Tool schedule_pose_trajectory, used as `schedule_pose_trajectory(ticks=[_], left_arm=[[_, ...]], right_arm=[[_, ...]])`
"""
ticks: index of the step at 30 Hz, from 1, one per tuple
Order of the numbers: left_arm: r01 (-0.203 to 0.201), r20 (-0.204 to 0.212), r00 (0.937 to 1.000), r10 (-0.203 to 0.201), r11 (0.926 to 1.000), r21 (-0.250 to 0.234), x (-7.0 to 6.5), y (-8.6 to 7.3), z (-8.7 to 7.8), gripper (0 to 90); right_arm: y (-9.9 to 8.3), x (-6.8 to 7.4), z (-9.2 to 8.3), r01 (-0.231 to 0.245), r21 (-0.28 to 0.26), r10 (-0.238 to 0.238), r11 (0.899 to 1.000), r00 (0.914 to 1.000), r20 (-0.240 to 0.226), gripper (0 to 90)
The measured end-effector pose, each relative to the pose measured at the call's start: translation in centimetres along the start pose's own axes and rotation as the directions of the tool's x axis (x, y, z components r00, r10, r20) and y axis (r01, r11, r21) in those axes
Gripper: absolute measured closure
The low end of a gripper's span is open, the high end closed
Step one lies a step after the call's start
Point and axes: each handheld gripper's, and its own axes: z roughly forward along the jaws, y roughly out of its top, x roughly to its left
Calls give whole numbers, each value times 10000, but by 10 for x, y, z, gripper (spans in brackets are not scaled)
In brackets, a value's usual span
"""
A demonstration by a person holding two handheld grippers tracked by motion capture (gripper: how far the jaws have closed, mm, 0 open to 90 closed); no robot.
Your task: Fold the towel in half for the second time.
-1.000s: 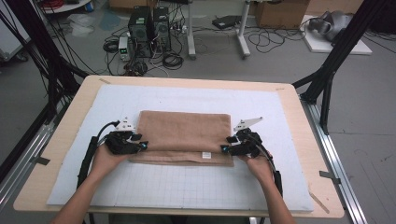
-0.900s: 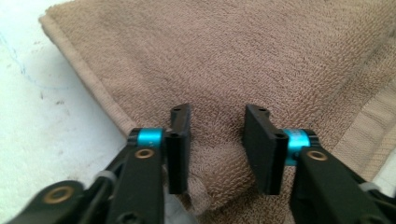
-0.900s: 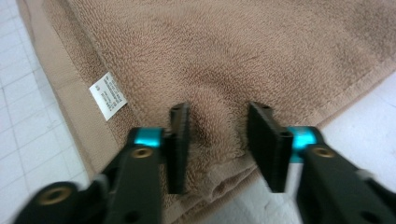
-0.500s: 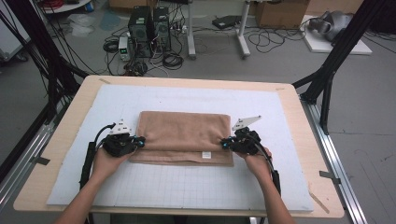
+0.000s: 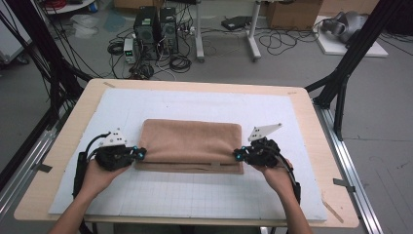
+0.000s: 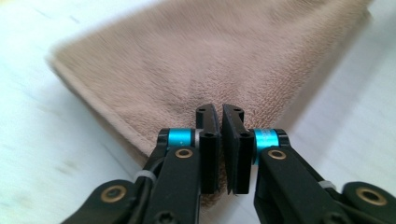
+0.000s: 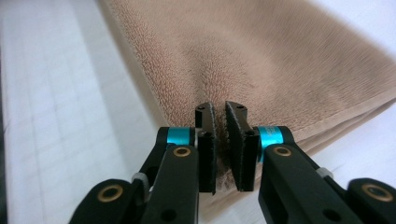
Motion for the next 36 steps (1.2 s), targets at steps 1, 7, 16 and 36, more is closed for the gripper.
schedule_pose_trajectory(ticks=[1, 7, 16, 36], left_arm=[[29, -59, 10000, -29, 10000, 34, -1, -2, 1, 720], [473, -256, 9985, -486, 9976, -511, 4, 0, 1, 659], [318, -457, 9985, -304, 9990, 322, 1, -19, 21, 672], [590, -825, 9945, -642, 9962, -645, 2, -7, 17, 381]], right_arm=[[-4, 0, 4, -141, 267, 144, 9995, 9998, -128, 692], [-5, -6, 0, -510, -552, 520, 9972, 9985, 175, 611], [-20, 2, 35, -179, 295, 175, 9994, 9998, 119, 609], [-7, -16, 18, -1086, -1022, 1205, 9888, 9857, 1181, 272]])
